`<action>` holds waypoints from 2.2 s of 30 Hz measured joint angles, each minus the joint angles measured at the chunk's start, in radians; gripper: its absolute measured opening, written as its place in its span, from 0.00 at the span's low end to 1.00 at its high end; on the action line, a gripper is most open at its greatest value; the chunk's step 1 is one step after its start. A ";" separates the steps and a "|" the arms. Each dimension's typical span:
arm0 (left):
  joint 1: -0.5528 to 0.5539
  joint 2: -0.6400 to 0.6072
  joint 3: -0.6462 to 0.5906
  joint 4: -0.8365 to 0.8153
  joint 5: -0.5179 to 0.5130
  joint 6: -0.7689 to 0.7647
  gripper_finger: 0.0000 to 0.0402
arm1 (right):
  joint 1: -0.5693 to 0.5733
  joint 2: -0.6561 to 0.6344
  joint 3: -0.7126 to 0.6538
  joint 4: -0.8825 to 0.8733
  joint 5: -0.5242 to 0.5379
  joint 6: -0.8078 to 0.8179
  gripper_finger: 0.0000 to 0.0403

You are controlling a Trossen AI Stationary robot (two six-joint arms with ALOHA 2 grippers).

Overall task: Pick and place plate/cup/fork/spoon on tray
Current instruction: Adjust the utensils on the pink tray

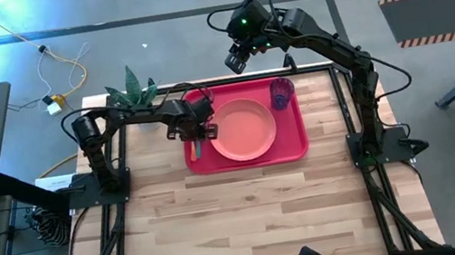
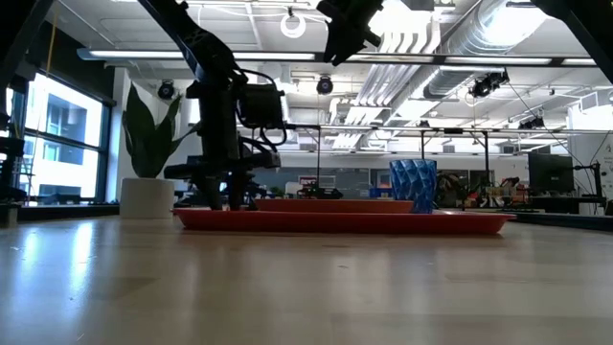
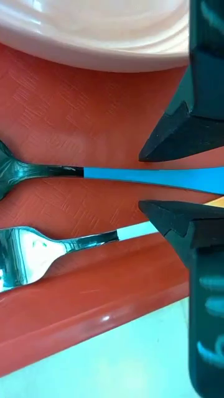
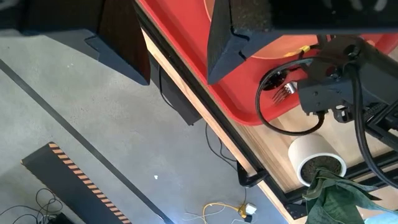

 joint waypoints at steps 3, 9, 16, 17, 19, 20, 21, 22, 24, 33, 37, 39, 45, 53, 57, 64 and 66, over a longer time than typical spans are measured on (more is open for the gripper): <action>-0.003 -0.002 -0.001 -0.002 0.021 0.000 0.26 | 0.000 0.000 0.000 0.000 0.000 0.000 0.37; -0.010 -0.002 -0.002 -0.001 0.038 0.000 0.26 | 0.000 0.000 0.000 0.000 0.000 0.003 0.37; -0.010 -0.003 -0.003 0.012 0.038 0.009 0.26 | 0.000 0.000 0.000 0.000 0.000 0.007 0.37; -0.010 -0.003 -0.003 0.013 0.038 0.009 0.26 | 0.000 0.000 0.000 0.000 0.000 0.007 0.37; -0.010 -0.003 -0.003 0.015 0.038 0.008 0.26 | 0.000 0.000 0.000 0.000 0.000 0.007 0.37; -0.010 -0.003 -0.003 0.015 0.038 0.007 0.26 | 0.000 0.000 0.000 0.000 0.000 0.007 0.37; -0.010 -0.003 -0.003 0.015 0.038 0.008 0.26 | 0.000 0.000 0.000 0.000 0.000 0.007 0.37; -0.010 -0.003 -0.003 0.015 0.038 0.008 0.26 | 0.000 0.000 0.000 0.000 0.000 0.007 0.37; -0.010 -0.003 0.001 0.011 0.034 0.008 0.26 | 0.000 0.000 0.000 0.000 0.000 0.007 0.37; -0.010 -0.001 0.064 -0.021 -0.001 0.035 0.26 | 0.000 0.000 0.000 0.000 0.000 0.007 0.37; -0.010 -0.001 0.065 -0.037 -0.020 0.034 0.26 | 0.000 0.000 0.000 0.000 0.000 0.007 0.37; -0.010 -0.001 0.065 -0.040 -0.024 0.034 0.26 | 0.000 0.000 0.000 0.000 0.000 0.007 0.37; -0.010 0.008 0.066 -0.025 -0.022 0.034 0.26 | 0.000 0.000 0.000 0.000 0.000 0.007 0.37; -0.009 0.025 0.067 -0.005 -0.011 0.034 0.26 | 0.000 0.000 0.000 0.000 0.000 0.007 0.37; -0.009 0.029 0.068 -0.007 -0.011 0.034 0.26 | 0.000 0.000 0.000 -0.001 0.000 0.007 0.37; -0.013 0.029 0.068 0.023 0.004 0.010 0.26 | 0.000 0.000 0.000 0.000 0.000 0.007 0.37; -0.015 0.029 0.068 0.023 0.005 0.008 0.26 | 0.000 0.000 0.000 0.000 0.000 0.007 0.37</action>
